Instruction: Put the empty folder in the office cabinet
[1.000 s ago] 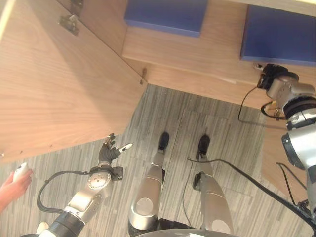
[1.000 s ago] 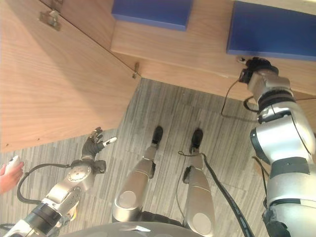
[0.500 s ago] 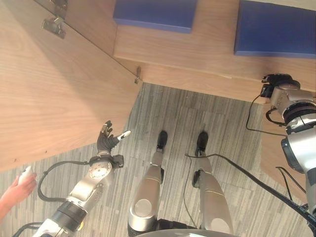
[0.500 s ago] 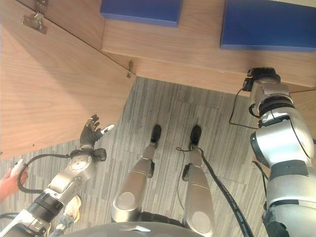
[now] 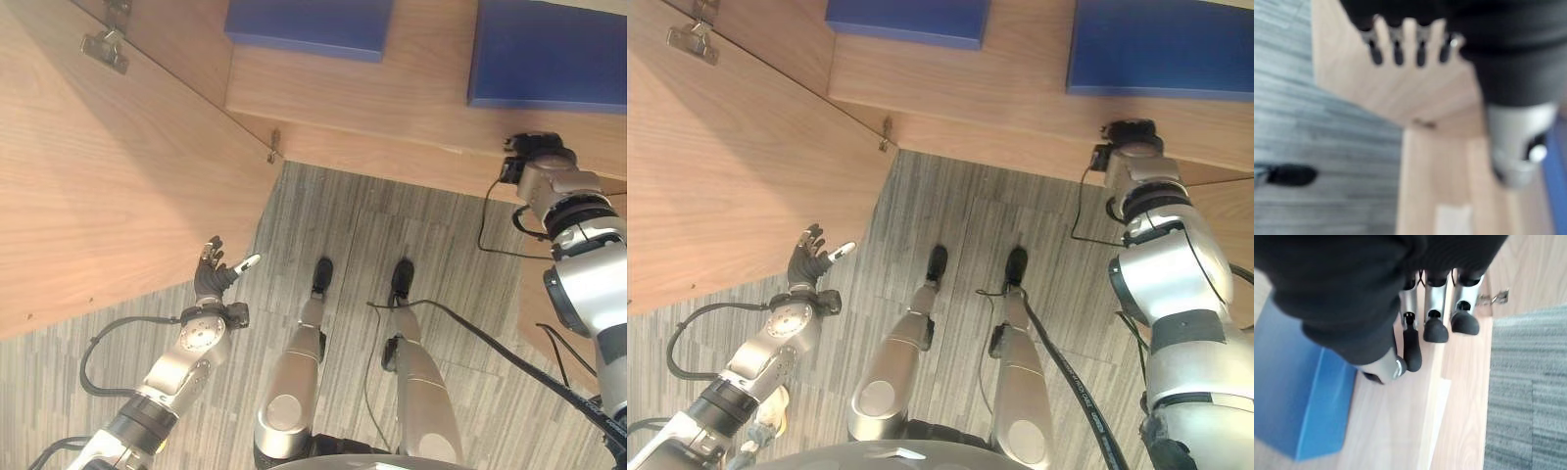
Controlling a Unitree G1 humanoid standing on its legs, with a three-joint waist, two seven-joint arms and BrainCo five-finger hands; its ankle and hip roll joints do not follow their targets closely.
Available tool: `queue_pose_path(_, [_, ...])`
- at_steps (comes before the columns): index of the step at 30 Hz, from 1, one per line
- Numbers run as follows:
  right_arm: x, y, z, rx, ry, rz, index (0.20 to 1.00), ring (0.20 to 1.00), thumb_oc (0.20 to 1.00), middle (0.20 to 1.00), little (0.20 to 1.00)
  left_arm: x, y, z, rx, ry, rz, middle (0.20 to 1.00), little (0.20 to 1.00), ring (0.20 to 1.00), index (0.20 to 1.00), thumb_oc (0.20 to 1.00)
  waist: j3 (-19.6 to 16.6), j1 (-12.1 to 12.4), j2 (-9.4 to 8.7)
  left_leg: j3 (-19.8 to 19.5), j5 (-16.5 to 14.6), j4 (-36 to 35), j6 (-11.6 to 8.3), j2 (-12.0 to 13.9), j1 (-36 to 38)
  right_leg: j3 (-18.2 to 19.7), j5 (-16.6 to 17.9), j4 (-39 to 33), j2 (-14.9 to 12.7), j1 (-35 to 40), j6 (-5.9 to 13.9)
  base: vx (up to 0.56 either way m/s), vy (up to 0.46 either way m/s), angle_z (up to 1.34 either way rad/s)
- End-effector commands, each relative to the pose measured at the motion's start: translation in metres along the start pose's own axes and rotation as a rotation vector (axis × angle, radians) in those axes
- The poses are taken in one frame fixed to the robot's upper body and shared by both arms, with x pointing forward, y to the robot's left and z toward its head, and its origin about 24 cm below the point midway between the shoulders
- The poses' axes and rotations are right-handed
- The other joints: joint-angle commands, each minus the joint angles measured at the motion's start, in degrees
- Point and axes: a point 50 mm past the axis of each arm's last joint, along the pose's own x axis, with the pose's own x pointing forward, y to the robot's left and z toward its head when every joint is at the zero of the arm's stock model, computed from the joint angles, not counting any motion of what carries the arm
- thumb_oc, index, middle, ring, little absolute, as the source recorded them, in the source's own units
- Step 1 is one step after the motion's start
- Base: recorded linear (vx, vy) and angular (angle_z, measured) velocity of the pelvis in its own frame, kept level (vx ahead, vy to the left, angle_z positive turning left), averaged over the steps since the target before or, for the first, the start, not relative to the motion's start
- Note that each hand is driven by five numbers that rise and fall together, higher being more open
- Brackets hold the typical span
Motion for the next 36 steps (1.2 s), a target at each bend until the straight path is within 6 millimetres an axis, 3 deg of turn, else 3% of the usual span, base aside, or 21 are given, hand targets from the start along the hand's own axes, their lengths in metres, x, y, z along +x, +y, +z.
queue_pose_path(1, [-0.009,0.016,0.051,-0.106,-0.211,0.052,0.2,0.2,0.2,0.2,0.2,-0.001,-0.001,0.011,0.023,-0.05,-0.035,1.0,1.0,1.0,1.0,1.0,-0.2,1.6,0.42,-1.9,-4.6,5.9,-2.45,3.1,-2.7,-6.5,-9.2,-0.2,-4.9,1.8,3.28,0.0,0.0,0.0])
queue_pose_path(3, [-0.013,0.036,0.062,-0.192,-0.276,0.111,0.2,0.2,0.2,0.2,0.2,-0.003,-0.001,0.009,0.026,-0.049,-0.047,1.0,1.0,1.0,1.0,1.0,-0.2,2.2,0.86,-2.0,-4.4,5.6,-2.56,3.3,-2.2,-6.7,-9.4,-0.2,-4.7,2.4,3.17,0.0,0.0,0.0])
queue_pose_path(5, [-0.015,0.044,0.065,-0.219,-0.285,0.136,0.2,0.2,0.2,0.2,0.2,-0.003,-0.001,0.01,0.027,-0.052,-0.052,1.0,1.0,1.0,1.0,1.0,-0.2,2.4,0.95,-2.1,-4.0,5.5,-2.55,3.1,-2.5,-6.9,-9.3,-0.2,-4.8,2.2,3.09,0.0,0.0,0.0])
queue_pose_path(6, [-0.016,0.049,0.066,-0.242,-0.278,0.156,0.31,0.31,0.31,0.31,0.31,-0.004,-0.001,0.01,0.028,-0.054,-0.056,1.0,1.0,1.0,1.0,1.0,-0.2,2.6,1.05,-2.1,-4.0,5.4,-2.55,3.1,-2.4,-7.0,-9.3,-0.2,-4.9,2.3,3.06,0.01,-0.016,0.03])
queue_pose_path(7, [-0.016,0.051,0.066,-0.255,-0.281,0.159,0.837,0.837,0.837,0.837,0.837,-0.005,-0.001,0.009,0.029,-0.052,-0.057,1.0,1.0,1.0,1.0,1.0,-0.2,2.8,1.2,-2.1,-4.2,5.3,-2.57,3.2,-2.0,-7.1,-9.5,-0.2,-4.8,2.6,3.05,0.0,-0.022,0.05])
queue_pose_path(8, [-0.017,0.058,0.065,-0.26,-0.264,0.19,1.0,1.0,1.0,1.0,1.0,-0.007,0.0,0.01,0.03,-0.056,-0.058,1.0,1.0,1.0,1.0,1.0,-0.2,3.1,1.27,-2.1,-4.1,5.1,-2.6,3.3,-1.9,-7.1,-9.5,-0.2,-4.8,2.8,2.98,0.0,-0.013,0.04])
queue_pose_path(15, [-0.02,0.067,0.068,-0.252,-0.286,0.218,1.0,1.0,1.0,1.0,1.0,-0.009,0.001,0.012,0.027,-0.07,-0.066,1.0,1.0,1.0,1.0,1.0,-0.2,3.5,1.49,-1.9,-3.9,4.8,-2.61,3.3,-1.9,-7.2,-9.6,-0.2,-4.8,3.0,3.01,-0.01,-0.006,0.03])
queue_pose_path(19, [-0.017,0.058,0.064,-0.246,-0.247,0.136,1.0,1.0,1.0,1.0,1.0,-0.01,0.001,0.014,0.027,-0.07,-0.073,1.0,1.0,1.0,1.0,1.0,-0.2,3.7,1.52,-1.8,-4.1,4.7,-2.61,3.3,-1.8,-7.4,-9.7,-0.2,-4.8,3.2,3.03,0.0,0.0,0.0])
queue_pose_path(25, [-0.011,0.025,0.051,-0.163,-0.118,-0.129,1.0,1.0,1.0,1.0,1.0,-0.009,-0.001,0.013,0.019,-0.063,-0.069,1.0,1.0,1.0,1.0,1.0,-0.2,3.4,1.52,-1.7,-4.3,4.4,-2.58,3.3,-1.7,-7.4,-9.7,-0.2,-4.7,3.1,2.99,0.0,0.011,0.0])
queue_pose_path(30, [-0.013,-0.023,0.04,-0.056,0.021,-0.467,1.0,1.0,1.0,1.0,1.0,-0.008,-0.007,0.011,-0.012,-0.065,-0.055,1.0,1.0,1.0,1.0,1.0,-0.2,2.3,1.42,-1.4,-4.1,4.4,-2.6,3.1,-2.1,-6.8,-9.4,-0.2,-4.6,2.3,2.89,0.0,0.057,-0.01])
queue_pose_path(34, [-0.016,-0.042,0.042,-0.018,-0.008,-0.594,1.0,1.0,1.0,1.0,1.0,-0.006,-0.011,0.012,-0.024,-0.068,-0.048,1.0,1.0,1.0,1.0,1.0,-0.2,1.7,1.37,-1.3,-4.0,4.5,-2.56,3.0,-2.3,-6.5,-9.4,-0.2,-4.4,2.1,2.92,0.01,0.034,-0.04])
queue_pose_path(36, [-0.015,-0.048,0.044,-0.006,-0.028,-0.574,1.0,1.0,1.0,1.0,1.0,-0.005,-0.012,0.012,-0.032,-0.071,-0.041,1.0,1.0,1.0,1.0,1.0,-0.2,1.3,1.28,-1.2,-4.0,4.6,-2.57,2.9,-2.4,-6.4,-9.3,-0.2,-4.4,1.9,3.0,0.02,0.03,-0.06])
